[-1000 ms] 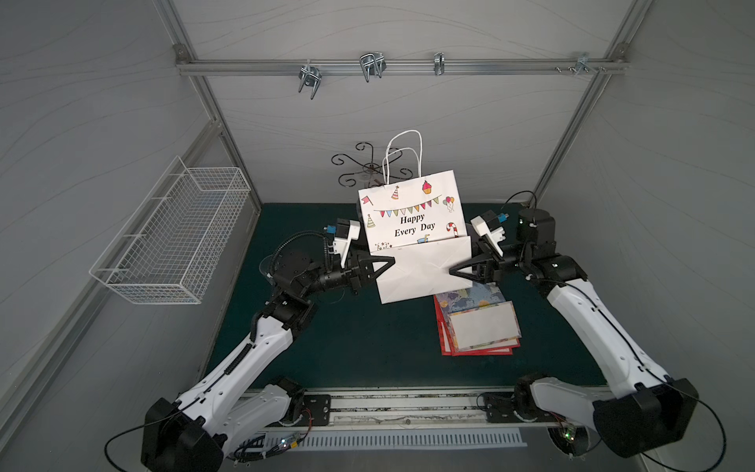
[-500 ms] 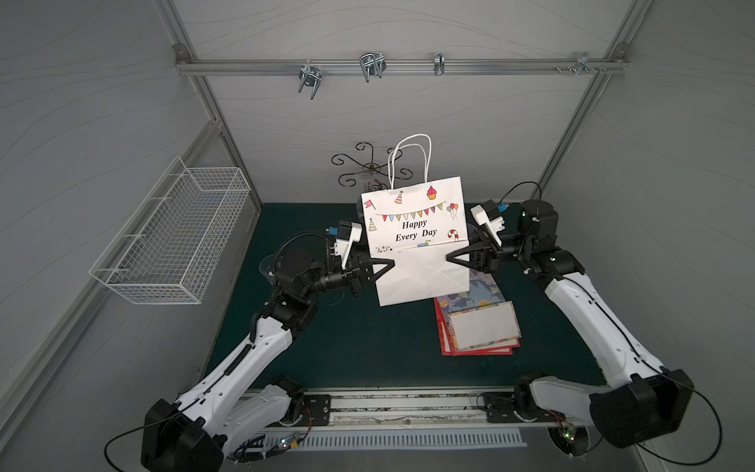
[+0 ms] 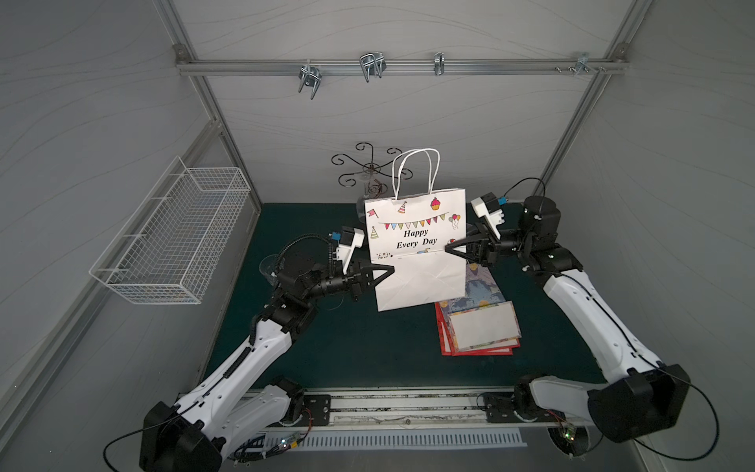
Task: Put away the paper bag
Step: Press the paper bag.
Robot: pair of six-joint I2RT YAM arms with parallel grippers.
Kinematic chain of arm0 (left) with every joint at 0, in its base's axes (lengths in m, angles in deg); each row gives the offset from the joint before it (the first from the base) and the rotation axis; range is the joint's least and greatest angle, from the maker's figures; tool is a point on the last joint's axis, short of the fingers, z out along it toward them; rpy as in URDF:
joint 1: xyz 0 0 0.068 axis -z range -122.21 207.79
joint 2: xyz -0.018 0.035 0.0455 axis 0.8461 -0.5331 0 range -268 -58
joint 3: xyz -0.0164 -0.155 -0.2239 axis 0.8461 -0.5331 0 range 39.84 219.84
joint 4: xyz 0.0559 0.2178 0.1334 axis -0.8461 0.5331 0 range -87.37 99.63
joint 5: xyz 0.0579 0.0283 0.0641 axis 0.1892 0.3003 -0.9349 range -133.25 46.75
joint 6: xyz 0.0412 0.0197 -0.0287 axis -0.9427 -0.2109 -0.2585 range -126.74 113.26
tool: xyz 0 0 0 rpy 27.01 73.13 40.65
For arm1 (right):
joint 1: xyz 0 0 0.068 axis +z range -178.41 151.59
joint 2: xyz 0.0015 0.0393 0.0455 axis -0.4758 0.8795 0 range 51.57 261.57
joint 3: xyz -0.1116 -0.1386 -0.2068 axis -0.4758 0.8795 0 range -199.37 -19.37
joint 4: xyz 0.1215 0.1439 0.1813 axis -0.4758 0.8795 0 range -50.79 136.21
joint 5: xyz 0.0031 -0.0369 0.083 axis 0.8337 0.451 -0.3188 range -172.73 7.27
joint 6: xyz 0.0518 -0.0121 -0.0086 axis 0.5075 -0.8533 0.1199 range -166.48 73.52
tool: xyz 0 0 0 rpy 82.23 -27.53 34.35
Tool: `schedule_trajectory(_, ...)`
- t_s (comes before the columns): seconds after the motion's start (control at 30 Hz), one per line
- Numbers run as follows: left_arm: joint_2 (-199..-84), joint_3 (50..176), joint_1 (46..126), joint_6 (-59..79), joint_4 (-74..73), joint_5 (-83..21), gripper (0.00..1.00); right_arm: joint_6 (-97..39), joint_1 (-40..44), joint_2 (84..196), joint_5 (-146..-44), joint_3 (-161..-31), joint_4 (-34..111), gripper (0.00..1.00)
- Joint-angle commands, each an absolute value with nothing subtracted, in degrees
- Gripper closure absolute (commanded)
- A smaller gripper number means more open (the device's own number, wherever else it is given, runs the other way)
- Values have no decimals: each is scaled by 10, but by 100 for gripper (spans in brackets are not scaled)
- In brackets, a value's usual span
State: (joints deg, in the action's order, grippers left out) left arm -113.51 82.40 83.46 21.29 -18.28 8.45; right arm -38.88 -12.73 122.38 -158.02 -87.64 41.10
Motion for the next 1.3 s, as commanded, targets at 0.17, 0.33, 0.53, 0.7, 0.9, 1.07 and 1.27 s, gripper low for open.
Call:
schedule_trajectory(0.17, -1129, 818, 837, 188, -160, 104, 100, -342, -131, 1232, -1564, -896, 341, 100)
schedule_trajectory(0.33, -1129, 816, 836, 183, -149, 108, 100, -316, -131, 1235, -1545, -898, 307, 72)
schedule_trajectory(0.53, -1131, 810, 837, 180, -144, 110, 100, -292, -133, 1243, -1537, -912, 268, 87)
schedule_trajectory(0.7, -1132, 808, 837, 176, -137, 110, 100, -262, -134, 1246, -1533, -912, 233, 90)
schedule_trajectory(0.9, -1134, 806, 837, 172, -130, 108, 100, -231, -136, 1251, -1521, -918, 196, 81)
schedule_trajectory(1.07, -1135, 807, 837, 172, -123, 102, 100, -207, -142, 1250, -1514, -901, 177, 96)
schedule_trajectory(1.27, -1124, 833, 837, 203, -114, 45, 100, -305, -170, 1168, -1411, -837, 396, 18)
